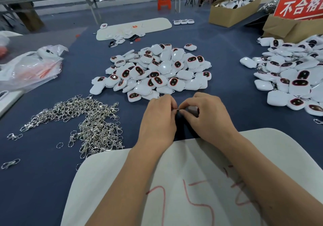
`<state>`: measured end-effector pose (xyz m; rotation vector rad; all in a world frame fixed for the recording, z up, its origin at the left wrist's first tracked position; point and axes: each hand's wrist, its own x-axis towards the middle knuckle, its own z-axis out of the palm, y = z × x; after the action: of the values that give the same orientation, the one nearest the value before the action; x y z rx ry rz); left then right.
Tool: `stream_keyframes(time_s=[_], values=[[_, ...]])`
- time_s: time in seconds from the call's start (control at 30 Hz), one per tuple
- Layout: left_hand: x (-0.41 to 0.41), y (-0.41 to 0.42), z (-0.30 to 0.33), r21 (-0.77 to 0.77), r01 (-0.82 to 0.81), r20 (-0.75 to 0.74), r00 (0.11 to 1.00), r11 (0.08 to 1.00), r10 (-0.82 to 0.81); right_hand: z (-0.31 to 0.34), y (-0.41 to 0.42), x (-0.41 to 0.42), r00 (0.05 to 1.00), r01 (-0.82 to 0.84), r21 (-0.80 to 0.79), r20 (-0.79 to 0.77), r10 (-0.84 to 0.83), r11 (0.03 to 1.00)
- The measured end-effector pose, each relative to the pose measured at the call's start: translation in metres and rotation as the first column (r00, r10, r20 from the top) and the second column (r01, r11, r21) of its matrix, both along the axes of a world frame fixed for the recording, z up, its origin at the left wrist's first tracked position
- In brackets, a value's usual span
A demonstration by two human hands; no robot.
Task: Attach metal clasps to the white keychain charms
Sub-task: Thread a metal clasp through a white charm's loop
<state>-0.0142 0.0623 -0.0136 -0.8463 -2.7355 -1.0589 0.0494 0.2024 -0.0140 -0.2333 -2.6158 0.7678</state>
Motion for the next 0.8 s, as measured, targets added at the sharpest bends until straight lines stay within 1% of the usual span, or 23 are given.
stream_keyframes(time_s=[0.07, 0.23, 0.33, 0.43, 0.53, 0.67, 0.8], values=[[-0.0003, -0.0003, 0.0010, 0.044, 0.005, 0.028, 1.000, 0.999, -0.006, -0.0005, 0.0015, -0.0002, 1.000, -0.006, -0.034, -0.023, 0.005, 0.999], [0.0016, -0.0016, 0.0026, 0.088, 0.004, -0.026, 1.000, 0.996, -0.002, -0.0016, 0.0048, -0.0004, 0.994, -0.034, -0.180, -0.108, 0.015, 0.983], [0.0023, -0.0019, 0.0029, 0.069, 0.034, -0.041, 0.999, 0.997, -0.031, -0.0009, 0.0047, -0.0007, 0.990, -0.054, -0.206, -0.140, 0.025, 0.977], [-0.0008, -0.0041, 0.0015, 0.140, 0.046, -0.073, 0.997, 0.989, -0.036, -0.0006, 0.0039, 0.0001, 0.984, -0.056, -0.253, -0.179, 0.010, 0.966], [-0.0028, -0.0042, 0.0002, 0.221, 0.078, -0.050, 0.996, 0.972, -0.068, -0.0007, 0.0049, 0.0007, 0.983, -0.070, -0.325, -0.186, 0.008, 0.943], [-0.0024, -0.0030, 0.0008, 0.367, 0.041, 0.024, 0.998, 0.930, -0.053, 0.0009, 0.0053, 0.0015, 0.981, -0.094, -0.368, -0.192, 0.023, 0.925], [-0.0010, -0.0030, 0.0016, 0.361, 0.046, 0.059, 0.996, 0.931, -0.073, 0.0004, 0.0047, 0.0018, 0.980, -0.093, -0.359, -0.200, 0.021, 0.929]])
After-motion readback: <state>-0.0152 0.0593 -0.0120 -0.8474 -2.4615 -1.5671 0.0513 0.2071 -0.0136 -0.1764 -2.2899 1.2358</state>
